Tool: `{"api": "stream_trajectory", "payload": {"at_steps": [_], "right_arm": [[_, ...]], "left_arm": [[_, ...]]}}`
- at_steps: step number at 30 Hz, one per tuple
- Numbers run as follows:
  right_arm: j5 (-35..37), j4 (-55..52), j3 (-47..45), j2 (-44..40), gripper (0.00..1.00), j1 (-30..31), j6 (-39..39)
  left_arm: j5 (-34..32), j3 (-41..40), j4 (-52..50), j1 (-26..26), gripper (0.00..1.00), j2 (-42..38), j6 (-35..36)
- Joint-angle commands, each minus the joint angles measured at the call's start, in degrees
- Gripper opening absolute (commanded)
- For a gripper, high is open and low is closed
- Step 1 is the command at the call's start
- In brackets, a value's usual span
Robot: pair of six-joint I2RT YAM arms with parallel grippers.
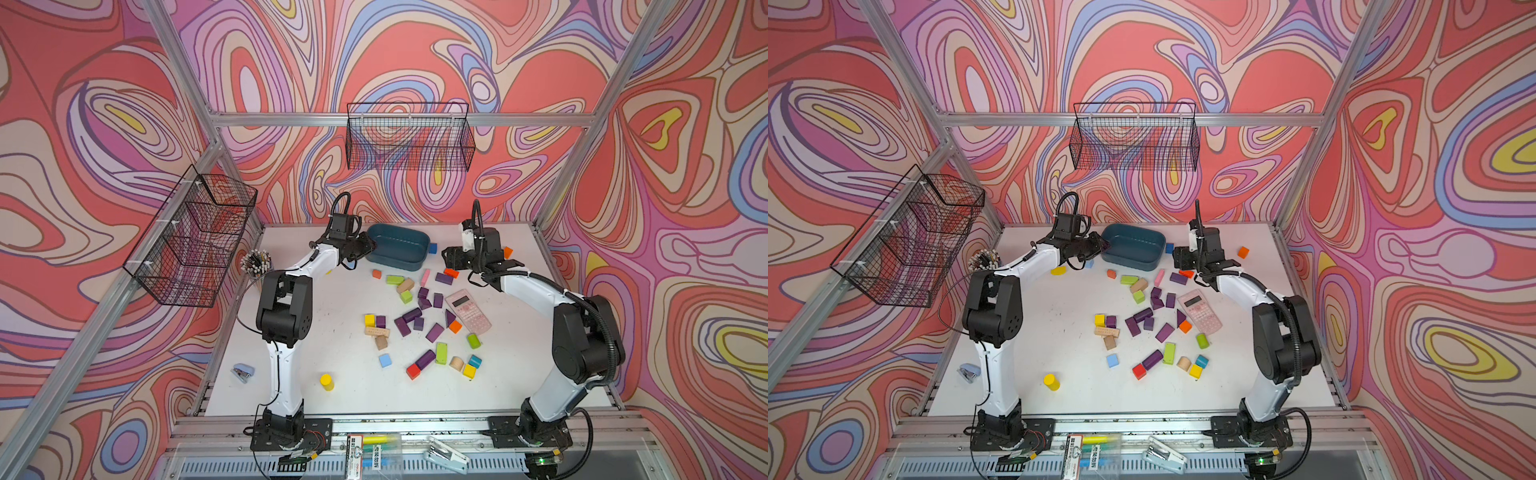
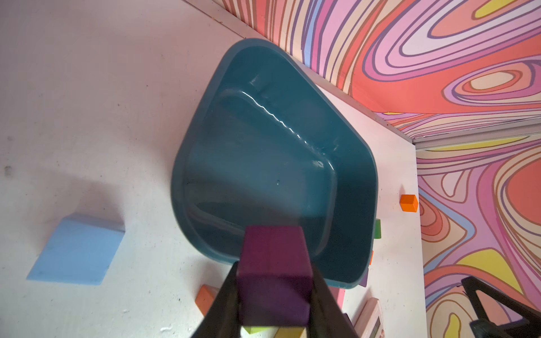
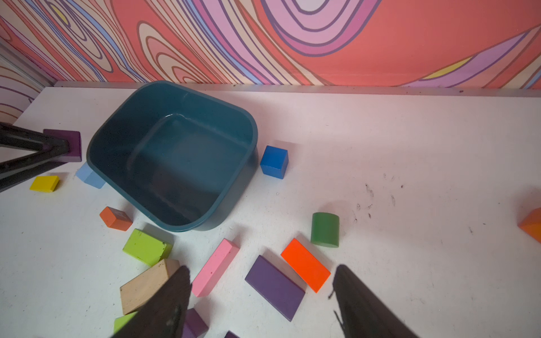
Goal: Pick purple bricks into the storage bin
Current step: Place the building block in the storage box, then adjust the storage box at the center of the board.
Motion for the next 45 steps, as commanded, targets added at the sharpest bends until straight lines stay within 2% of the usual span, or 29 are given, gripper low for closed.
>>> {"api": "stream_trajectory", "payload": {"at_steps": [1,17,28,32,36,45], "right_arm": [[0.5,0.1,1.2,1.0,0.8,0.4,-1.4],[0.1,-0.2,1.8,1.7,0.8,0.3,-2.0],[0.3,-1.0,2.2,1.9,0.8,0.3,-2.6],[0.2,-1.0,2.2,1.9,0.8,0.3,-2.6],[0.1,-1.0,2.1,1.9,0.8,0.2,-2.6],[0.0,-1.3,2.4,1.9,0.81,0.2,-2.9]], "left_arm": [[0.2,2.4,1.2,-0.3,0.23,2.3,-0.8],[-0.9,8.3,-1.2,-0.3,0.27,7.1,-0.7],[-2.2,9.5,-3.3,-0.9,0.49,8.5,-0.4],[-2.8,9.8,-4.0,-1.0,0.61,8.6,-0.4],[-3.4,10.6,-4.7,-1.1,0.65,8.8,-0.8],[-6.8,14.7,-13.3,-1.7,0.67,9.9,0.9]]}}
